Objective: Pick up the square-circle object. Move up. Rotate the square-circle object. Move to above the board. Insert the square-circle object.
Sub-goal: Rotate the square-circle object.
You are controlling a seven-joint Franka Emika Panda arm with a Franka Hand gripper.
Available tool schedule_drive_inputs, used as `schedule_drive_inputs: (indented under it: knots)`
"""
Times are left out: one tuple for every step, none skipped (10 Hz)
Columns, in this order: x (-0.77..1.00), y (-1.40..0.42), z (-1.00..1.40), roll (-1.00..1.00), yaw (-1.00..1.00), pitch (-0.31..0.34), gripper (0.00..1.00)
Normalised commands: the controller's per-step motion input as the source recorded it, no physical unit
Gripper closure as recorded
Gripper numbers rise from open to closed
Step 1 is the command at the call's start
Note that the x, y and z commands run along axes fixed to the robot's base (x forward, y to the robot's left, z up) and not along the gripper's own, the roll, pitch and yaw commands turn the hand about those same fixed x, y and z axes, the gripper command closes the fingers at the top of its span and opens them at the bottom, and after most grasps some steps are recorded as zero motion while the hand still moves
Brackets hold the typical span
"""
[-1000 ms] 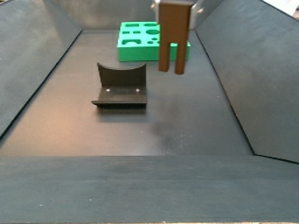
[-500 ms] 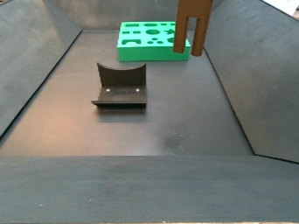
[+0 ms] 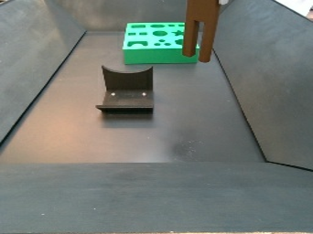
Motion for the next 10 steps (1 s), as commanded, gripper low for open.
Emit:
schedule_drive_inputs:
  knots:
    - [0.03, 0.01, -0.02, -0.03, -1.00, 0.008, 1.00]
    - [0.03, 0.01, -0.02, -0.03, -1.00, 0.009, 1.00]
    - [0.03, 0.01, -0.02, -0.04, -1.00, 0.010, 1.00]
    - [0.03, 0.01, -0.01, -0.05, -0.87, 0.011, 1.00]
    - [0.03, 0.01, -0.01, -0.05, -0.61, 0.011, 1.00]
    - [0.03, 0.01, -0.01, -0.05, -0.39, 0.009, 1.00]
    - [0.03, 0.01, -0.01, -0.04, -0.23, 0.008, 1.00]
    - [0.00, 0.06, 0.00, -0.01, -1.00, 0.001, 1.00]
    - [0.00, 0.06, 0.00, -0.01, -1.00, 0.001, 1.00]
    - [0.00, 0.05, 0.00, -0.01, -1.00, 0.001, 1.00]
